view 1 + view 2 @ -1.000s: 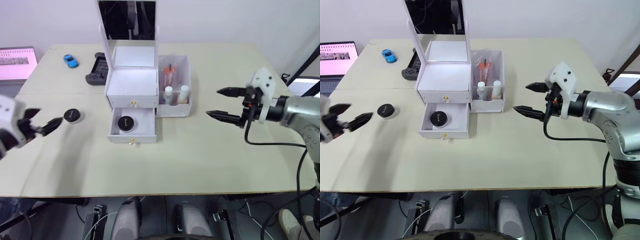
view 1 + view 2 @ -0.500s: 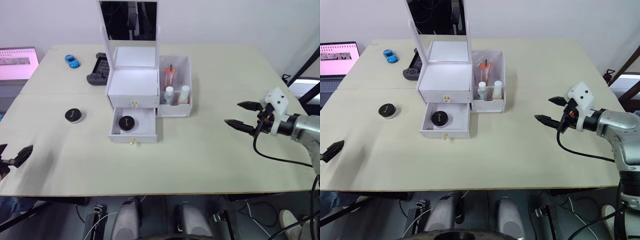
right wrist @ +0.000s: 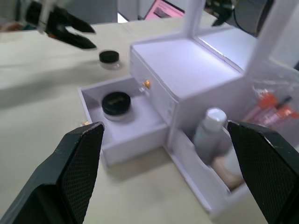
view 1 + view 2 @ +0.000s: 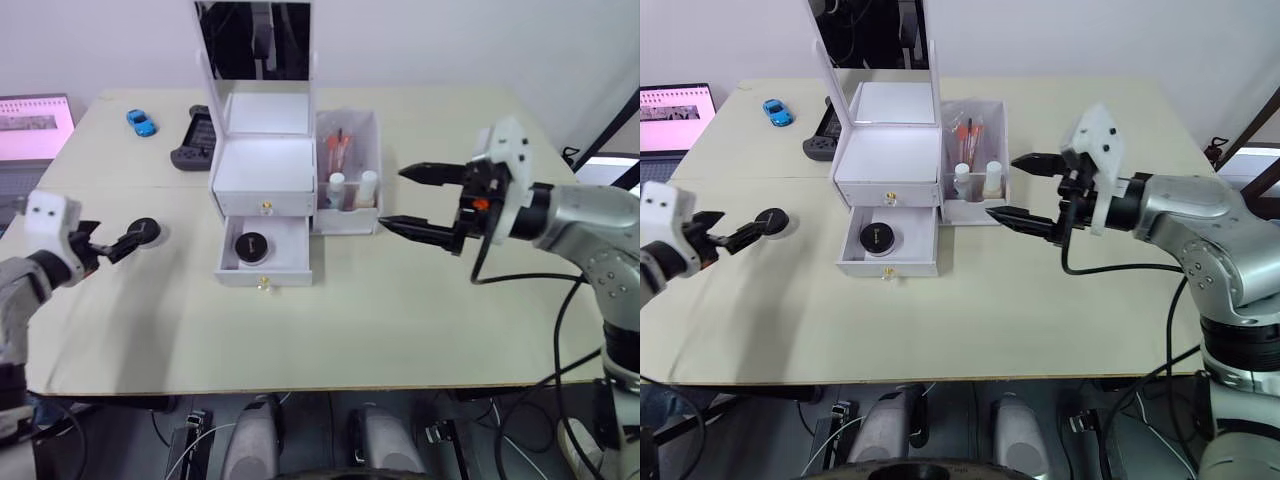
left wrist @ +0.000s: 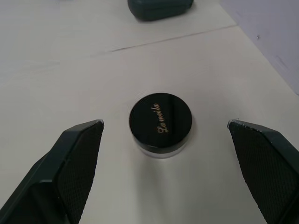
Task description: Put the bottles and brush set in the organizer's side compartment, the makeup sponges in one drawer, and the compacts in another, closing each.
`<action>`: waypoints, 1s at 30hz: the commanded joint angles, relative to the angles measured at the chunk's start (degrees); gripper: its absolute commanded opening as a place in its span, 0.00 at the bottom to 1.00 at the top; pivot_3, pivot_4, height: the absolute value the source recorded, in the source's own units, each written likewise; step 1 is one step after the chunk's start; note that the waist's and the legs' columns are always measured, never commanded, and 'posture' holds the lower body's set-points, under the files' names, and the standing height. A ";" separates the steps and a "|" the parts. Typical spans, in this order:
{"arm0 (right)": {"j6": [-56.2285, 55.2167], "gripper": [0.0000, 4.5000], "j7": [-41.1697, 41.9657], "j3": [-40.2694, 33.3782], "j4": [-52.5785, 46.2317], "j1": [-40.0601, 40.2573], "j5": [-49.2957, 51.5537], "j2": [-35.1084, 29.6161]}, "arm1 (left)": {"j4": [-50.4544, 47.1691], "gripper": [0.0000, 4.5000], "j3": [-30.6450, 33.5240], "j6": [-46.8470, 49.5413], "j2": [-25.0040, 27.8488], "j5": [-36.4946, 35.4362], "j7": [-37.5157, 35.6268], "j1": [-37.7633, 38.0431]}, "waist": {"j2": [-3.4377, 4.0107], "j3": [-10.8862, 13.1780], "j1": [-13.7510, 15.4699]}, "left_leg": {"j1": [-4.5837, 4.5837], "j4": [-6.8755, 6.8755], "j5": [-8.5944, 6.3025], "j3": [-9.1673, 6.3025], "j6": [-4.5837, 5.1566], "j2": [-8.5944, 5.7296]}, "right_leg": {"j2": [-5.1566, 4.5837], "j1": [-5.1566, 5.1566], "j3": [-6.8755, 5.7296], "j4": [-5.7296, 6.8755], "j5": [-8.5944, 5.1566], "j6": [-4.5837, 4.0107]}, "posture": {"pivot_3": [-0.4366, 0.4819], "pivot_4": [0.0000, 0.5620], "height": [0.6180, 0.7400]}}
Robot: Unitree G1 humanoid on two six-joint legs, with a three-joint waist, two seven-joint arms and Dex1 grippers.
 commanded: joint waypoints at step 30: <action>4.91 1.00 -6.12 0.43 -1.46 -4.39 -0.39 -1.36 | 21.97 0.99 -8.52 -2.47 -6.06 9.62 5.97 -18.07 | -0.04 0.00 0.11 | -0.03 0.08 0.01 0.00 0.01 -0.04 | 0.08 -0.01 0.02 0.07 0.06 0.15 | 0.48 0.27 1.00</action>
